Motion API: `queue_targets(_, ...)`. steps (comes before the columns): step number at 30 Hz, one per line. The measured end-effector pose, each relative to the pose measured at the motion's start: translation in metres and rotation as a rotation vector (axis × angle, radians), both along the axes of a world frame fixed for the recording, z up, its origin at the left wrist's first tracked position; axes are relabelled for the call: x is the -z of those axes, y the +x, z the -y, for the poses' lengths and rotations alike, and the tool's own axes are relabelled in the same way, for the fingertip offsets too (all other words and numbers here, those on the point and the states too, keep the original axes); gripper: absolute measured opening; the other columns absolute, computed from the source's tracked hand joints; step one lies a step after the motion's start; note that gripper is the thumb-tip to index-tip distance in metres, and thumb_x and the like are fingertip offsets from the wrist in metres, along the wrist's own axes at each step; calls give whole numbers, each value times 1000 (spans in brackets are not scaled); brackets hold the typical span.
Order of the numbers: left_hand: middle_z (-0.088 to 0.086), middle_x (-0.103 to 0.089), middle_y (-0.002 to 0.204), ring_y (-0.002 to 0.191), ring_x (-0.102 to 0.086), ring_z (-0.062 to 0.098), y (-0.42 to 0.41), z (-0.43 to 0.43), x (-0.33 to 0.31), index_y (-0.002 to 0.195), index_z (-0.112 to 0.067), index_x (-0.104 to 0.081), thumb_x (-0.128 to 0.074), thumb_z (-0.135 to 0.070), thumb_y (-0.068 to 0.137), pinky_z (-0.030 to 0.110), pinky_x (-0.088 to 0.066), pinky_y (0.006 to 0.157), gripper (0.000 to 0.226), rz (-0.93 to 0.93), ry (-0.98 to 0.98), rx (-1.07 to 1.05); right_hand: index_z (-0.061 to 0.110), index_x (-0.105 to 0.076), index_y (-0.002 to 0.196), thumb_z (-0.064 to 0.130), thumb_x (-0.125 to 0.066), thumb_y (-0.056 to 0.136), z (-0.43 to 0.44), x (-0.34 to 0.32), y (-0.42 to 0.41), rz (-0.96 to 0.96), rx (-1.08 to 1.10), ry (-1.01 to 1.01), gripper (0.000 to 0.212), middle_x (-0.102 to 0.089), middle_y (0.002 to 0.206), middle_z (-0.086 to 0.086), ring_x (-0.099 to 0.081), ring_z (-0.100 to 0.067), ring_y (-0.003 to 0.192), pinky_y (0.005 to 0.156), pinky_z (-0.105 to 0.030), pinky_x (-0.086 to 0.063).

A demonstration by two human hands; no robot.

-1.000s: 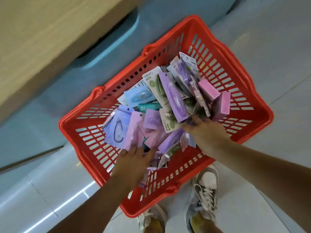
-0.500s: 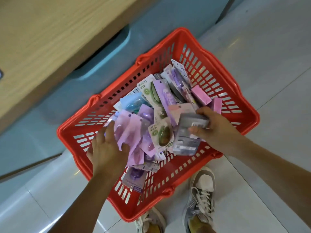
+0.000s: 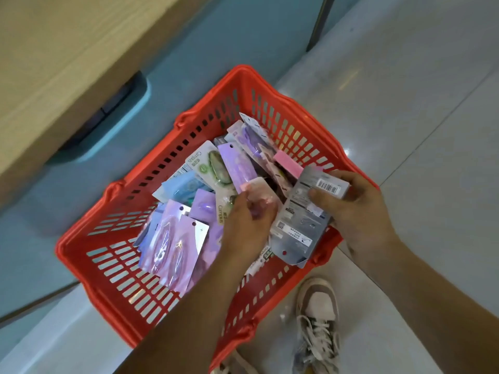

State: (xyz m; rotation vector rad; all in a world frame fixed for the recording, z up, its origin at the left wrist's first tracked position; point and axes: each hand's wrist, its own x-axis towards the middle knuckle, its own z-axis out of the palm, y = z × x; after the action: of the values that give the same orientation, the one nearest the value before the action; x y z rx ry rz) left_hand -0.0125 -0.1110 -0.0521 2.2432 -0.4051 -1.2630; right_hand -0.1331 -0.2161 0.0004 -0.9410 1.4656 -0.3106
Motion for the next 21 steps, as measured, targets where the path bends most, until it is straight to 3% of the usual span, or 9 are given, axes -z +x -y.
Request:
queue_targets(3,5,-58,124,114,-55,30,-10,17,15,138,-16,-34,-66,-55,81,42,-47,92,76,240,111,235,19,-66,101,5,-79,76,6,-8,-11,-10,59,-38,31,-74,98,3,-74,-15,83,65,-33,-59)
queue_targets(6,7,-30,149,136,-27,32,-1,32,15,142,-14,-30,-64,-70,72,47,-34,104,95,458,269,408,17,-70,95,4,-74,81,12,-14,-22,3,41,-89,20,-75,87,0,-74,-18,76,63,-34,-57)
queue_targets(8,11,-15,157,141,-17,34,10,36,11,146,-12,-25,-65,-58,78,47,-31,107,91,474,292,362,16,-68,89,1,-69,83,16,-19,-27,0,-22,-120,16,-73,83,-4,-72,-22,73,63,-35,-55)
queue_targets(10,12,-12,158,139,-17,37,20,33,11,146,-15,-24,-64,-37,83,45,-33,104,78,474,269,308,15,-64,87,-1,-66,84,18,-21,-29,-47,-119,-110,17,-70,86,-6,-69,-24,79,66,-39,-56)
queue_targets(13,12,-15,155,135,-23,39,31,27,11,142,-31,-13,-71,-31,79,48,-39,98,86,498,251,216,18,-58,90,-3,-68,80,17,-23,-30,-161,-359,-114,25,-67,89,1,-65,-20,84,68,-40,-57)
queue_targets(18,14,-51,131,111,-57,35,30,18,7,153,-30,-10,-83,-24,75,34,-39,75,107,284,177,-158,42,-42,104,13,-74,82,11,-33,-34,-347,-955,-272,50,-55,98,25,-60,-6,81,62,-14,-50)
queue_targets(21,2,-66,101,94,-65,27,27,9,5,152,-31,-14,-83,-18,75,33,-49,79,105,153,121,-311,45,-44,130,32,-66,89,5,-37,-33,-470,-1061,-398,48,-57,119,18,-60,-10,102,82,-19,-49)
